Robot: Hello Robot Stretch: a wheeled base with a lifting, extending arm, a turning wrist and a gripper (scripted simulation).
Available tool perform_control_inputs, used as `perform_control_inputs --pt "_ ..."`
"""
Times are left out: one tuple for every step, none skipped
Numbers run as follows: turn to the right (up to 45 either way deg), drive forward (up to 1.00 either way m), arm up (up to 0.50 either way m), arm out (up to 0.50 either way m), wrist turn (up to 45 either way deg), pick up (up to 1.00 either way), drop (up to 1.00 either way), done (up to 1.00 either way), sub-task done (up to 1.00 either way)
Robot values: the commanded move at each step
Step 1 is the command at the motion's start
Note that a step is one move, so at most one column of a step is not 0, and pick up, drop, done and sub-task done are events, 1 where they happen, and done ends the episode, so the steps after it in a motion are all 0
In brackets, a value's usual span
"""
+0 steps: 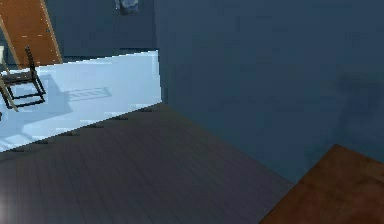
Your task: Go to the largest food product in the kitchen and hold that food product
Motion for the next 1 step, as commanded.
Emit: perform_control_inputs --pt "0.0 0.0 0.1 0.0 0.0 0.0 0.0 0.0 0.0"
